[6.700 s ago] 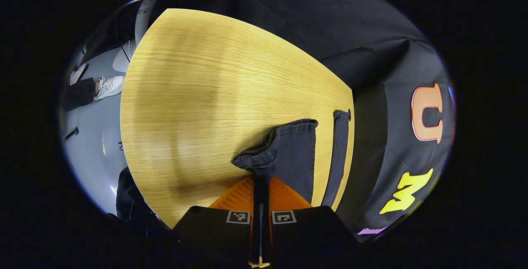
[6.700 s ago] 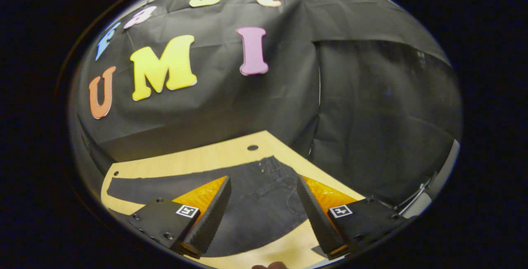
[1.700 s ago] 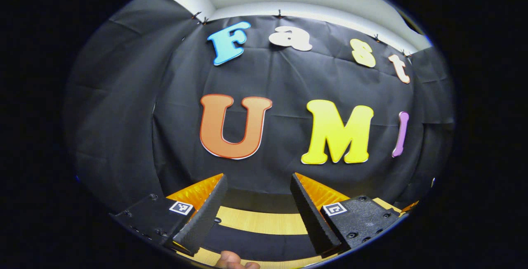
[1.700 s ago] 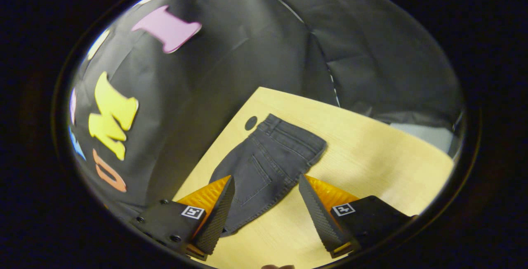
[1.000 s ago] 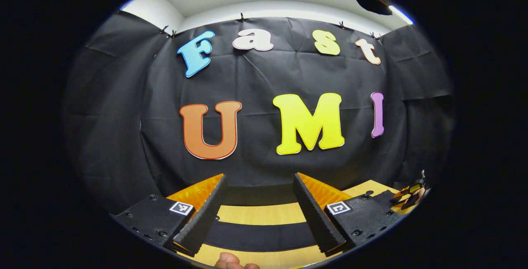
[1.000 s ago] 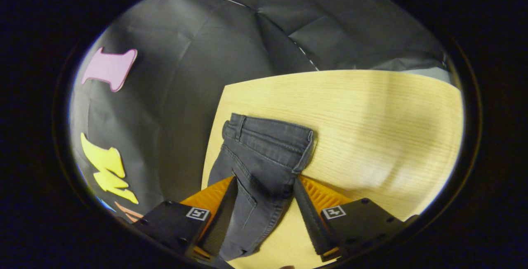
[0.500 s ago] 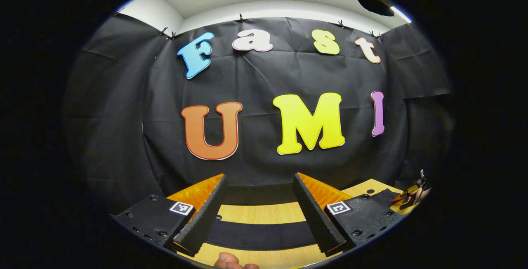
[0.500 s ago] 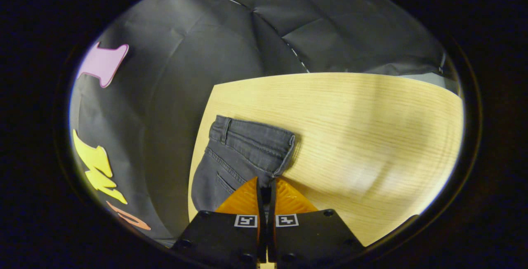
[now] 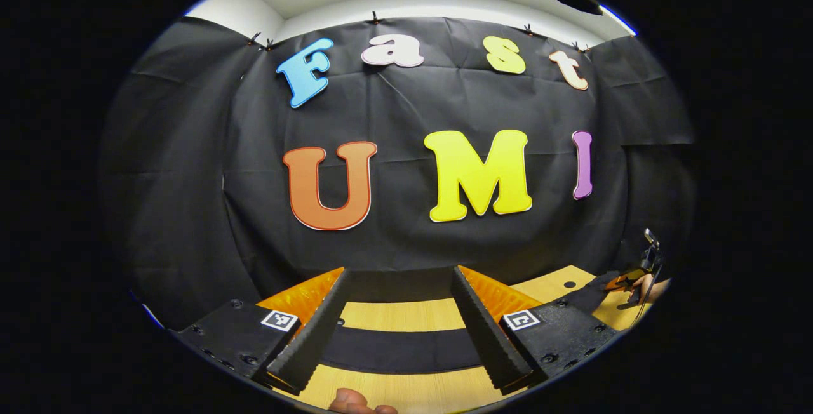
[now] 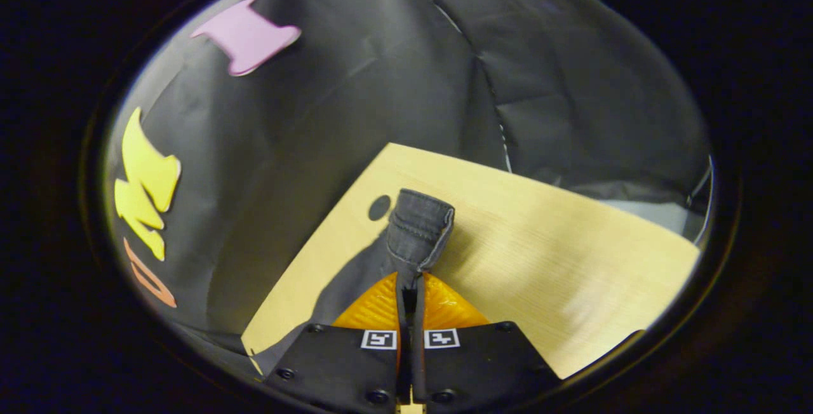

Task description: Grasp the waist and the cuffs of the jeans and fold them to make the two legs overlap; first hold the waist and fold one-third of the jeans toward the cuffs, then hold the cuffs and fold the remaining one-third in the same direction to finish folding.

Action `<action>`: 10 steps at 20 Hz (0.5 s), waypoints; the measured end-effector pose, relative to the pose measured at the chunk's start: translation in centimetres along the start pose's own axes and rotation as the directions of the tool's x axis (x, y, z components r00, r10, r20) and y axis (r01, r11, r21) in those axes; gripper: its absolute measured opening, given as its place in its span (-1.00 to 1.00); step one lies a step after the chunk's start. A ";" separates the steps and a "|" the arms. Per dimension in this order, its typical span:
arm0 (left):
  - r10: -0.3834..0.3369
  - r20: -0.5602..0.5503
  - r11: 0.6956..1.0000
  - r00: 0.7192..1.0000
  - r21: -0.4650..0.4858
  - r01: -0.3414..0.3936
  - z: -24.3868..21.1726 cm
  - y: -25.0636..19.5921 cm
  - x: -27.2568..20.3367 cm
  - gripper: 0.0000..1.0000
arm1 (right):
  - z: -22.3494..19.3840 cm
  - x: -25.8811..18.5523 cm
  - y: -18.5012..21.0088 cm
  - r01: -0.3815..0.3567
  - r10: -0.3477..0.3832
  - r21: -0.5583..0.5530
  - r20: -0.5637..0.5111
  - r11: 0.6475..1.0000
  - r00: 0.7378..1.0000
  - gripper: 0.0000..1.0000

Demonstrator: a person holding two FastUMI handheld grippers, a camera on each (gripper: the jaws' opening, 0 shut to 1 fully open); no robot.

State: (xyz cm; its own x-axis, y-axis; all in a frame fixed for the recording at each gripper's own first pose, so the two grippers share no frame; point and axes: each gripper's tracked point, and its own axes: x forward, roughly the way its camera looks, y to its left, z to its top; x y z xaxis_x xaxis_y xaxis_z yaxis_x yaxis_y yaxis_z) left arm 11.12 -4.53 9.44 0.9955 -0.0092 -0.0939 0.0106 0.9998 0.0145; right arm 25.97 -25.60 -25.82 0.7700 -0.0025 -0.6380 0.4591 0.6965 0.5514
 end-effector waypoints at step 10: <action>0.063 -0.051 0.997 0.997 -0.040 -0.065 -1.8 2.9 -2.8 0.87 | -3.2 -8.4 15.2 -0.174 0.235 -0.524 0.052 0.834 0.971 -0.97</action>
State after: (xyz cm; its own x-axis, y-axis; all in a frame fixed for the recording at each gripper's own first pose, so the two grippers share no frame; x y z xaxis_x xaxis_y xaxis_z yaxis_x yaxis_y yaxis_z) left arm 8.19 -1.60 7.93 0.9881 0.0548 -0.1437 -0.0581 0.9981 -0.0188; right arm 25.07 -12.65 -13.80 0.8783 0.1236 -0.4618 0.0174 0.9571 0.2892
